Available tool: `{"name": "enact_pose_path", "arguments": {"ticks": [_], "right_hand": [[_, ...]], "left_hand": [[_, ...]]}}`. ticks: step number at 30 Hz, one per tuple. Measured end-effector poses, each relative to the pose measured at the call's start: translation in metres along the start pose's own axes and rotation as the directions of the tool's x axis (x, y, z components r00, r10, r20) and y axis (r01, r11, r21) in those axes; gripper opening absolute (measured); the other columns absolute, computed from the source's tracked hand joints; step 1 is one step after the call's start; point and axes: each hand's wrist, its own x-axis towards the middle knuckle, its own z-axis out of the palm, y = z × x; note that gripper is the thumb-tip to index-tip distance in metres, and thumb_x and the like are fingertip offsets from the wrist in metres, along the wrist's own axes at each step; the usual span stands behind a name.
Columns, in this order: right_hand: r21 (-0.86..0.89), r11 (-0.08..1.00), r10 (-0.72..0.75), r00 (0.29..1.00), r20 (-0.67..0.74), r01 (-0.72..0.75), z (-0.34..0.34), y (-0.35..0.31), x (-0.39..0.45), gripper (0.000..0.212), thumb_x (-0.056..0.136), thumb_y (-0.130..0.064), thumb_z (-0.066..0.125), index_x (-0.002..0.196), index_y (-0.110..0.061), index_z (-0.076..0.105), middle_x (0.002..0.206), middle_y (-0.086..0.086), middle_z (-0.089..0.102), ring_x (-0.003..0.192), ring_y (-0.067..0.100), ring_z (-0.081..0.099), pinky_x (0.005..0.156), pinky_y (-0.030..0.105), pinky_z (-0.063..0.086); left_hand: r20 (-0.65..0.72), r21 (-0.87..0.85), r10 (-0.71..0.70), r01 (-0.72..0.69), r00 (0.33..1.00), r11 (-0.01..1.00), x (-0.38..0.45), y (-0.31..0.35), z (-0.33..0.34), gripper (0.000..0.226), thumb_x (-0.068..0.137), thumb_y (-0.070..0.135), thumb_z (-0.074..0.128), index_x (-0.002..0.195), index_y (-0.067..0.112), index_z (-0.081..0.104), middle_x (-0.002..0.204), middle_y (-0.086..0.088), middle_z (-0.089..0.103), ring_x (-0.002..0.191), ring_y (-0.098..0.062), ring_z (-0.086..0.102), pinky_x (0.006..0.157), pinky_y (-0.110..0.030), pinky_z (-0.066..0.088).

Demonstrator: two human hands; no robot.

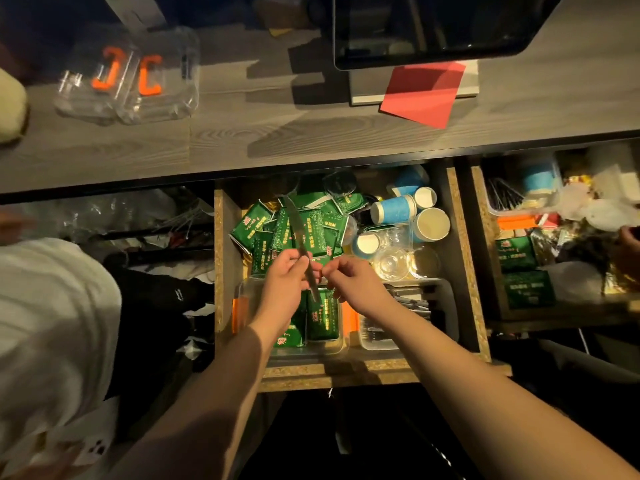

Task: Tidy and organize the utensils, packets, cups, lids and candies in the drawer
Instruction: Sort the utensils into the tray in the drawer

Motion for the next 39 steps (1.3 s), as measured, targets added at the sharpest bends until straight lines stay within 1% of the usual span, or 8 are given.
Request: {"name": "enact_pose_path", "arguments": {"ticks": [2, 7, 14, 21, 26, 33, 36, 39], "right_hand": [[0.016, 1.000, 0.002, 1.000, 0.007, -0.002, -0.002, 0.001, -0.007, 0.012, 0.097, -0.010, 0.054, 0.088, -0.008, 0.062, 0.070, -0.002, 0.059, 0.058, 0.008, 0.054, 0.055, 0.020, 0.046], [-0.028, 0.997, 0.066, 0.997, 0.026, -0.066, -0.005, 0.012, -0.012, 0.011, 0.098, -0.014, 0.055, 0.090, -0.012, 0.062, 0.072, 0.000, 0.060, 0.064, 0.016, 0.057, 0.053, 0.017, 0.047], [-0.236, 0.961, 0.130, 0.989, -0.072, -0.144, -0.021, 0.027, 0.034, 0.027, 0.097, -0.025, 0.055, 0.096, -0.001, 0.066, 0.090, 0.017, 0.070, 0.086, 0.033, 0.066, 0.081, 0.046, 0.054], [-0.150, 0.954, 0.251, 0.965, -0.072, -0.259, 0.000, 0.037, 0.100, 0.068, 0.094, -0.025, 0.059, 0.149, -0.007, 0.025, 0.136, 0.009, 0.054, 0.120, 0.027, 0.054, 0.099, 0.030, 0.040], [-0.152, 0.930, 0.327, 0.942, -0.077, -0.336, 0.024, 0.041, 0.129, 0.072, 0.088, -0.038, 0.060, 0.145, -0.006, 0.030, 0.143, 0.017, 0.048, 0.125, 0.037, 0.052, 0.104, 0.051, 0.046], [-0.163, 0.965, 0.228, 0.963, 0.143, -0.205, 0.051, 0.015, 0.120, 0.045, 0.100, -0.001, 0.046, 0.145, -0.004, 0.042, 0.139, 0.019, 0.054, 0.123, 0.036, 0.055, 0.096, 0.037, 0.047], [-0.177, 0.960, 0.221, 0.975, -0.006, -0.218, 0.033, 0.019, 0.118, 0.031, 0.102, -0.006, 0.045, 0.130, -0.005, 0.056, 0.126, 0.014, 0.061, 0.102, 0.031, 0.064, 0.079, 0.037, 0.055], [-0.045, 0.974, 0.210, 0.963, -0.167, -0.220, 0.007, 0.027, 0.112, 0.019, 0.101, -0.006, 0.043, 0.101, -0.010, 0.061, 0.104, 0.010, 0.063, 0.083, 0.023, 0.058, 0.072, 0.031, 0.051]], "left_hand": [[0.000, 0.021, -0.008, 0.008, 1.000, 1.000, -0.005, -0.001, 0.006, 0.015, 0.105, 0.013, 0.044, 0.100, 0.014, 0.058, 0.093, -0.007, 0.070, 0.088, -0.021, 0.068, 0.084, -0.039, 0.057], [-0.032, -0.006, -0.032, 0.032, 0.999, 0.999, -0.013, -0.003, 0.006, 0.016, 0.107, 0.013, 0.037, 0.099, 0.014, 0.050, 0.067, -0.001, 0.048, 0.049, -0.012, 0.040, 0.041, -0.022, 0.033], [-0.140, 0.029, -0.055, 0.059, 0.989, 0.998, 0.005, -0.013, -0.015, 0.027, 0.106, 0.014, 0.036, 0.096, 0.019, 0.061, 0.065, 0.003, 0.043, 0.051, -0.009, 0.032, 0.046, -0.025, 0.023], [-0.178, 0.018, -0.058, 0.062, 0.982, 0.998, 0.031, -0.032, -0.036, 0.025, 0.107, 0.013, 0.038, 0.110, 0.011, 0.062, 0.078, -0.002, 0.055, 0.060, -0.008, 0.049, 0.050, -0.014, 0.041], [-0.214, 0.053, -0.037, 0.050, 0.976, 0.997, 0.049, -0.040, -0.053, 0.025, 0.107, 0.013, 0.038, 0.108, 0.012, 0.064, 0.081, -0.003, 0.057, 0.065, -0.010, 0.052, 0.057, -0.019, 0.044], [-0.125, 0.198, -0.012, 0.037, 0.992, 0.979, 0.074, -0.036, -0.062, 0.023, 0.107, 0.018, 0.043, 0.115, 0.016, 0.065, 0.110, 0.001, 0.066, 0.096, -0.012, 0.061, 0.070, -0.009, 0.045], [-0.134, 0.269, 0.007, 0.030, 0.991, 0.963, 0.082, -0.030, -0.060, 0.025, 0.106, 0.021, 0.047, 0.124, 0.021, 0.065, 0.105, 0.007, 0.065, 0.079, -0.006, 0.054, 0.053, -0.004, 0.038], [-0.125, 0.202, -0.019, 0.044, 0.992, 0.978, 0.091, -0.025, -0.055, 0.025, 0.105, 0.015, 0.047, 0.124, 0.013, 0.063, 0.100, 0.004, 0.066, 0.083, -0.010, 0.060, 0.066, -0.009, 0.048]]}}
